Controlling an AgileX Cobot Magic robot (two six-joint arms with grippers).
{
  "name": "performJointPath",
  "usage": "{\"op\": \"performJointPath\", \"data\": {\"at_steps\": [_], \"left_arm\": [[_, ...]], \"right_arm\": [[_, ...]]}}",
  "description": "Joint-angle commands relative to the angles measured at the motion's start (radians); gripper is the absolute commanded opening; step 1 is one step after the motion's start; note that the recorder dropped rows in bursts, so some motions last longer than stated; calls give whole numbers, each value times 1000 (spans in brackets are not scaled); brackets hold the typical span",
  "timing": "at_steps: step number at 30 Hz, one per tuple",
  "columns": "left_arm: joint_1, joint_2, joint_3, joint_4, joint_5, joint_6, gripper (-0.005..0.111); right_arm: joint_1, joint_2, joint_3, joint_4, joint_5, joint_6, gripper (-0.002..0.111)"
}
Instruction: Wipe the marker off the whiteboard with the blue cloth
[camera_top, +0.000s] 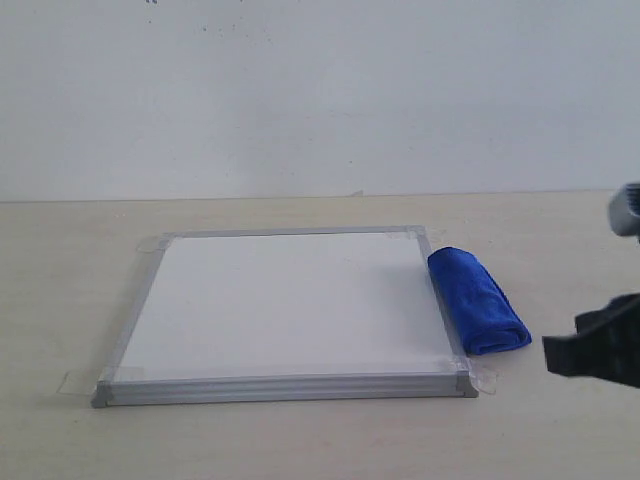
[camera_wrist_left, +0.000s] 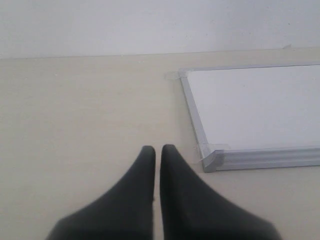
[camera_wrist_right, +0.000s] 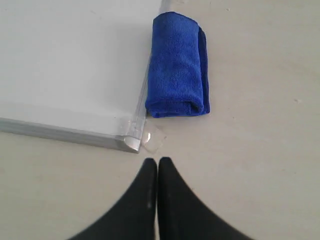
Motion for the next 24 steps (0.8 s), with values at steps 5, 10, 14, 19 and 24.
{"op": "performJointPath", "data": {"at_steps": [5,10,14,19,24], "left_arm": [[-5,-2,-1,-8,-2,1,4],[-5,-2,-1,-8,-2,1,4],[-5,-2,-1,-8,-2,1,4],[-5,-2,-1,-8,-2,1,4],[-5,-2,-1,-8,-2,1,4]], "right_arm": [[-55,-626,305,-10,-135,-3,0],[-128,-911,430,-10,-135,-3,0],[-150,-993,461,-10,-165,-3,0],[-202,-993,461,-10,-223,-6,0],[-219,-993,461,-10,-315,-9,0]]}}
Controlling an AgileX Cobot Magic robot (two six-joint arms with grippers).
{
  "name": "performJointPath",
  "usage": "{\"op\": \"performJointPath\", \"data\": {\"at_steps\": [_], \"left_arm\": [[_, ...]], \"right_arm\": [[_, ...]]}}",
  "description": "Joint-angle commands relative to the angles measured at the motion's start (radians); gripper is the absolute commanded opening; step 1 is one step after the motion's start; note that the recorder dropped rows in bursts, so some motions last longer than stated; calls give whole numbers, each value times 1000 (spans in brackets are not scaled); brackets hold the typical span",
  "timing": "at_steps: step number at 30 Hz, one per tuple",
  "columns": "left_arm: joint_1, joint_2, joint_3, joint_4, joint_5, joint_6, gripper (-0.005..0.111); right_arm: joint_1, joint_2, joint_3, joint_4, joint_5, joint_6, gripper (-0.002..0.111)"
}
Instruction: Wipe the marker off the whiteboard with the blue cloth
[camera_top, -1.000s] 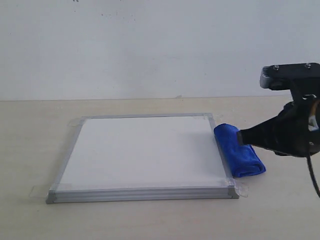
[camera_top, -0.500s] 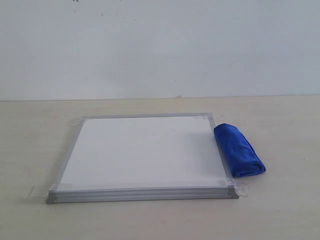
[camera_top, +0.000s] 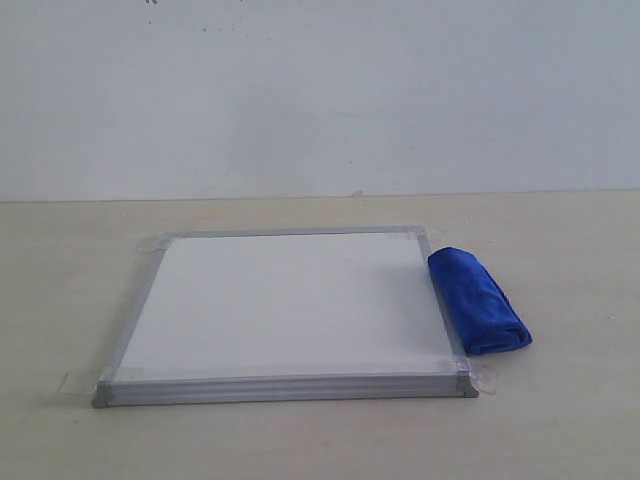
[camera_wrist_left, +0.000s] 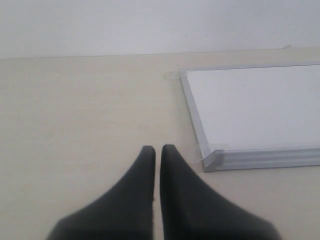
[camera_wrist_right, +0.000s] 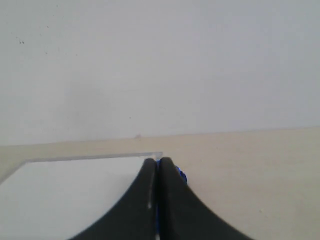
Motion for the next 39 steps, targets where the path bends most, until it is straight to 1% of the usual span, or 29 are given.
{"op": "performJointPath", "data": {"at_steps": [1,8,10,11,12,13,14,17,19,21,27,33,36,39], "left_arm": [[-5,-2,-1,-8,-2,1,4],[-5,-2,-1,-8,-2,1,4],[-5,-2,-1,-8,-2,1,4],[-5,-2,-1,-8,-2,1,4],[-5,-2,-1,-8,-2,1,4],[-5,-2,-1,-8,-2,1,4],[-5,-2,-1,-8,-2,1,4],[-5,-2,-1,-8,-2,1,4],[-5,-2,-1,-8,-2,1,4],[-5,-2,-1,-8,-2,1,4],[-5,-2,-1,-8,-2,1,4],[-5,-2,-1,-8,-2,1,4],[-5,-2,-1,-8,-2,1,4],[-5,-2,-1,-8,-2,1,4]], "right_arm": [[-12,-6,4,-8,-99,-10,0],[-12,-6,4,11,-163,32,0],[-12,-6,4,73,-165,9,0],[-12,-6,4,125,-160,-35,0],[-12,-6,4,303,-133,-229,0],[-12,-6,4,362,-113,-313,0],[-12,-6,4,437,-72,-463,0],[-12,-6,4,437,72,-529,0],[-12,-6,4,437,227,-557,0],[-12,-6,4,431,297,-554,0],[-18,-6,4,431,297,-552,0],[-137,-6,4,431,297,-547,0],[-171,-6,4,431,297,-547,0],[-173,-6,4,428,299,-550,0]]}}
